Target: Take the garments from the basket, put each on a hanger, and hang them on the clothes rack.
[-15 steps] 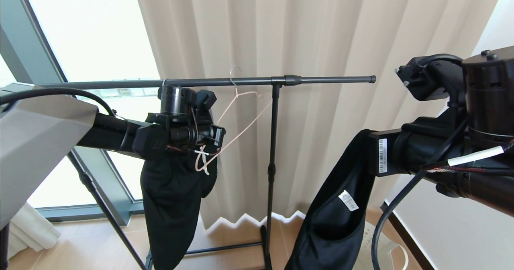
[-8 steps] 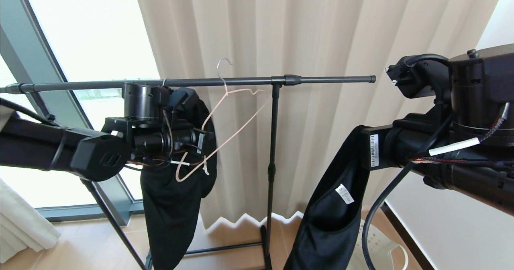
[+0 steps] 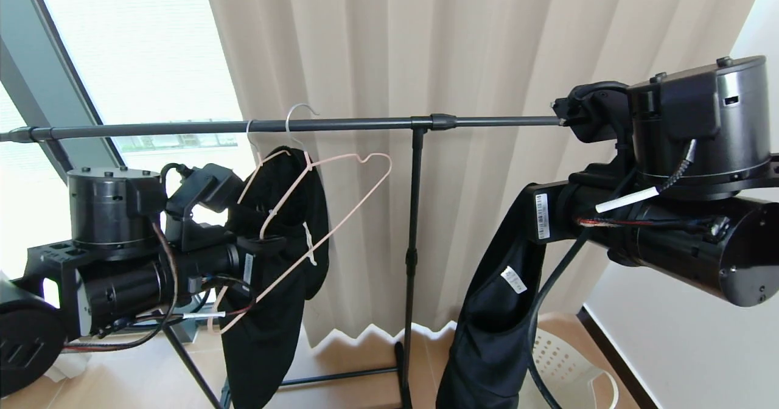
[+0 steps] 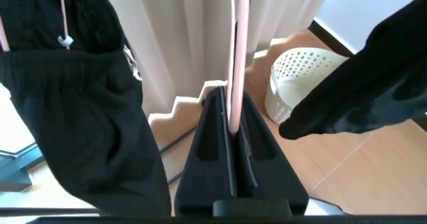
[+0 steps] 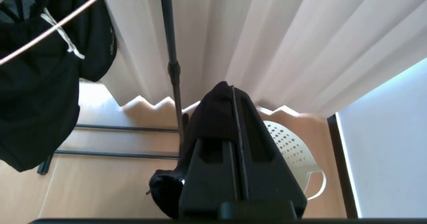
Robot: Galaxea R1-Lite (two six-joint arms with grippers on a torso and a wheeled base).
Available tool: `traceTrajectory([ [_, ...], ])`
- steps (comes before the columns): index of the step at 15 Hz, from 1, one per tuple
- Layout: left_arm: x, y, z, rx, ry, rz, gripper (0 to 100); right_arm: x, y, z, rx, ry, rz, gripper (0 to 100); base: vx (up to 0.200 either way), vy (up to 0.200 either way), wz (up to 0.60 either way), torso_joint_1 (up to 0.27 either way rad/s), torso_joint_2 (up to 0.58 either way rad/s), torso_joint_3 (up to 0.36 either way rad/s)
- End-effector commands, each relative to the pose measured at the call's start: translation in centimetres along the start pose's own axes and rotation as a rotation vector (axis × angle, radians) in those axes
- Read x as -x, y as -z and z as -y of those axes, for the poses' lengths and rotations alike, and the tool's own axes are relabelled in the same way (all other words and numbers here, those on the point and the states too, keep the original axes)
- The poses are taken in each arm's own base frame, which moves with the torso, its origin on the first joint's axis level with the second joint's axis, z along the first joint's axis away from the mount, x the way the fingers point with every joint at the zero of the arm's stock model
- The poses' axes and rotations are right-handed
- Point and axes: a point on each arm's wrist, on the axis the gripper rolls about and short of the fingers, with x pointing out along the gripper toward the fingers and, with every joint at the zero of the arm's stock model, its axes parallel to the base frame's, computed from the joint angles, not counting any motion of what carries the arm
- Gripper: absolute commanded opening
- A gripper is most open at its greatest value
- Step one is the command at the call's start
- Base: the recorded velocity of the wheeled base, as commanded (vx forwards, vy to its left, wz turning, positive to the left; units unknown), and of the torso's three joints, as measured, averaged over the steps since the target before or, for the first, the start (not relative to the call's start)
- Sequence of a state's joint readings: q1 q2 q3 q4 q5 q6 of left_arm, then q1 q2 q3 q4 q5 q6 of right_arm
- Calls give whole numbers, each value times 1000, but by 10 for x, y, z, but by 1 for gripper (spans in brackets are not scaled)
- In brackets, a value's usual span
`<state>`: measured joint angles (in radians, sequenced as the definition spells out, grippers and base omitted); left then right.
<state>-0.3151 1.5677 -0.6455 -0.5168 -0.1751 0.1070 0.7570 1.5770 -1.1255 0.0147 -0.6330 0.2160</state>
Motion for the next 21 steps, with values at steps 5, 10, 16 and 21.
traceTrajectory([
  [5, 47, 37, 17, -9, 84, 19, 0, -35, -13, 7, 55, 91, -5, 0, 0, 0, 0, 0, 0, 0],
  [10, 60, 51, 29, -36, 218, 66, 0, -64, -9, 11, 77, 161, -45, 0, 0, 0, 0, 0, 0, 0],
  [16, 52, 48, 46, -63, 357, 65, 0, -80, -23, 13, 87, 186, -22, 0, 0, 0, 0, 0, 0, 0],
  [21, 42, 41, 54, -73, 448, 68, 0, -89, -22, 9, 81, 186, -5, 0, 0, 0, 0, 0, 0, 0],
])
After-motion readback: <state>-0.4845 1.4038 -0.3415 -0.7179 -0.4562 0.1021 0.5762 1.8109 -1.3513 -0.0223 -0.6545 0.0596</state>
